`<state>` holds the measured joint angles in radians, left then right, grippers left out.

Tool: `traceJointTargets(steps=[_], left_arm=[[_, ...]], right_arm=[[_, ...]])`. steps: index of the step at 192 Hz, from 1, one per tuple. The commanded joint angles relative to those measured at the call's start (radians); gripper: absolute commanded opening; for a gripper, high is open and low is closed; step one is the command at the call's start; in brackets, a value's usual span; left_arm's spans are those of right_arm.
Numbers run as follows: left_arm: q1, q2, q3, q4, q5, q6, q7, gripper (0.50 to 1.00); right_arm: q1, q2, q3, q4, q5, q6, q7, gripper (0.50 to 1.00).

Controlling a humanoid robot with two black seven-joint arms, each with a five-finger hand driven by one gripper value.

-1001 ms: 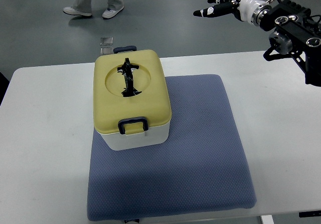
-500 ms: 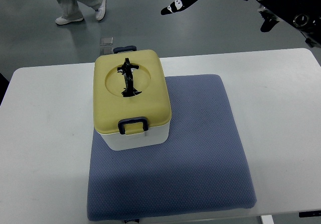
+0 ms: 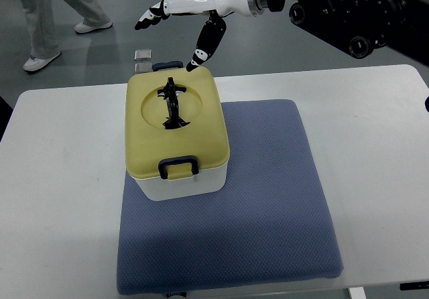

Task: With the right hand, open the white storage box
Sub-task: 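Lower the right hand onto the lid and grasp the black handle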

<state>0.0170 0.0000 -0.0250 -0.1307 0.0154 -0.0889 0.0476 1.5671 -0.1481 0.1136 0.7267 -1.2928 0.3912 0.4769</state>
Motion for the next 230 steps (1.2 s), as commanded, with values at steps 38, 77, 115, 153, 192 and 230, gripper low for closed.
traceJointTargets(steps=[38, 77, 115, 153, 192, 230], left_arm=[[-0.009, 0.0, -0.001, -0.003, 0.0, 0.0, 0.0, 1.0], [-0.017, 0.0, -0.001, -0.003, -0.002, -0.002, 0.0, 1.0], [-0.02, 0.0, -0.001, -0.003, -0.002, -0.002, 0.0, 1.0], [-0.02, 0.0, -0.001, -0.003, -0.002, -0.008, 0.0, 1.0], [-0.02, 0.0, -0.001, -0.003, -0.002, -0.011, 0.0, 1.0], [-0.02, 0.0, -0.001, -0.003, -0.002, -0.012, 0.0, 1.0]], right_arm=[[0.056, 0.062, -0.049, 0.008, -0.194, -0.006, 0.037, 0.911], [0.059, 0.065, -0.066, 0.033, -0.26, -0.022, 0.06, 0.905], [0.06, 0.065, -0.078, 0.054, -0.273, -0.029, 0.075, 0.893], [0.059, 0.079, -0.094, 0.069, -0.273, -0.034, 0.081, 0.868], [0.059, 0.091, -0.14, 0.069, -0.276, -0.035, 0.089, 0.842], [0.06, 0.093, -0.218, 0.069, -0.295, -0.077, 0.091, 0.823]])
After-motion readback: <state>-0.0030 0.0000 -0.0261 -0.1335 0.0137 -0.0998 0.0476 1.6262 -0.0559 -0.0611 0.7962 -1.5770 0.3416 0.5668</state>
